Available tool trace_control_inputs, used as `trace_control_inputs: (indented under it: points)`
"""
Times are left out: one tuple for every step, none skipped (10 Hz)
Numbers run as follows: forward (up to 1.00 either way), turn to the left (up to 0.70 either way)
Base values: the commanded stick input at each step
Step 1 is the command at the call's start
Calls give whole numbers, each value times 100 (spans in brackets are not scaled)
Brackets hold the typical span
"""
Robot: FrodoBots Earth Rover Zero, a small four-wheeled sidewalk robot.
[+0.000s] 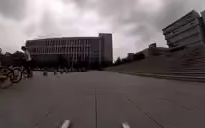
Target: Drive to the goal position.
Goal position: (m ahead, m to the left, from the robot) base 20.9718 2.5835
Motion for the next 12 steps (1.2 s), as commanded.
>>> trace_control_inputs:
  points:
    - [100, 0]
    - [100, 0]
    - [100, 0]
    - [100, 0]
    - [100, 0]
    - [100, 0]
    - [100, 0]
    - [100, 0]
    - [100, 0]
    - [100, 0]
    - [100, 0]
    - [100, 0]
